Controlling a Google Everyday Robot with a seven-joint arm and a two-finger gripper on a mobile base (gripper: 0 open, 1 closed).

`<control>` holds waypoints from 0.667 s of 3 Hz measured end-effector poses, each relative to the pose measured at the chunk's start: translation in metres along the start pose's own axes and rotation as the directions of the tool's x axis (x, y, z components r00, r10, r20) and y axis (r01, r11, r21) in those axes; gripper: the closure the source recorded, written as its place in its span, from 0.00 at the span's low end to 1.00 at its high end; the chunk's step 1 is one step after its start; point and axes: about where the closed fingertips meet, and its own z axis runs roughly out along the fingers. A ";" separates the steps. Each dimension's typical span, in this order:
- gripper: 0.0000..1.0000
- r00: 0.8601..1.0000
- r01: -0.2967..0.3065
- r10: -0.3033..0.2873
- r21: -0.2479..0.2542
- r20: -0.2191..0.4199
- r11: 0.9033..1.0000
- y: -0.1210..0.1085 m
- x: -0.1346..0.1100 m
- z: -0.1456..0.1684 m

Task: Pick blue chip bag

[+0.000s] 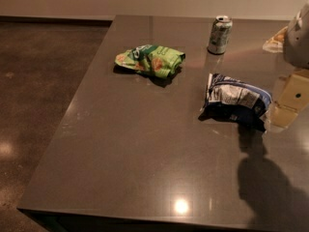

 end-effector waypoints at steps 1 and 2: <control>0.00 1.000 0.000 0.000 0.000 0.000 1.000 0.000 0.000 0.000; 0.00 1.000 -0.002 0.002 -0.010 -0.006 1.000 -0.001 0.000 0.003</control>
Offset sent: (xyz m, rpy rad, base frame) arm 0.0036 -0.0010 -0.0116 -0.0075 0.0571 -0.0014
